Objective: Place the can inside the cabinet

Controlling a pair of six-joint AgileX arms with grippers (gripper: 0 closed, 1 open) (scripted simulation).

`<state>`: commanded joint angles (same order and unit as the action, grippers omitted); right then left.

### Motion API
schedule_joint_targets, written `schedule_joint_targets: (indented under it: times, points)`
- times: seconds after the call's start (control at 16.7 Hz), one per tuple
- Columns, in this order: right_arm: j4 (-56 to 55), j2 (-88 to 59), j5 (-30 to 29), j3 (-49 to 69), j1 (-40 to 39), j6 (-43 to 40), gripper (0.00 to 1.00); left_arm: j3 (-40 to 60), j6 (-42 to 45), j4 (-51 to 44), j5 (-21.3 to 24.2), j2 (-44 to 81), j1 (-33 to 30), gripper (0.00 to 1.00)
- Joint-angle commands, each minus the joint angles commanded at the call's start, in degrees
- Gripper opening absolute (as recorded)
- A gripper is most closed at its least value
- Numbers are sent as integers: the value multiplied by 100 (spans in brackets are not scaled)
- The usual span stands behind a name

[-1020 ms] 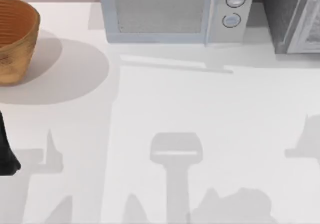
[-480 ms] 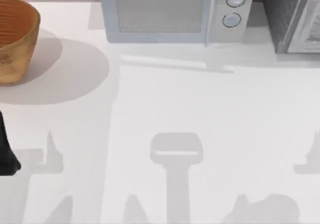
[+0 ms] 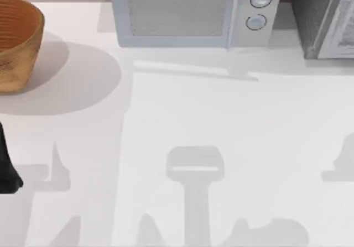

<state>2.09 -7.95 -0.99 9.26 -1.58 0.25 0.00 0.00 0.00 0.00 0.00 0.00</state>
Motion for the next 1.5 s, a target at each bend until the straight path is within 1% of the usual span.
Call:
schedule_joint_targets:
  times: [0.24, 0.72, 0.96, 1.08, 1.2, 1.5]
  points:
    - [417, -1336, -195, 1709, -189, 7, 0, 0, 0, 0, 0, 0, 0, 100]
    - [1489, -4618, -705, 6094, -601, 38, 0, 0, 0, 0, 0, 0, 0, 100]
    - [1920, -5946, -901, 7920, -777, 58, 0, 0, 0, 0, 0, 0, 0, 100]
    - [2069, -6410, -967, 8549, -842, 67, 0, 0, 0, 0, 0, 0, 0, 100]
    - [2163, -6708, -1008, 8936, -887, 74, 0, 0, 0, 0, 0, 0, 0, 100]
    - [2199, -6821, -1023, 9079, -904, 76, 0, 0, 0, 0, 0, 0, 0, 100]
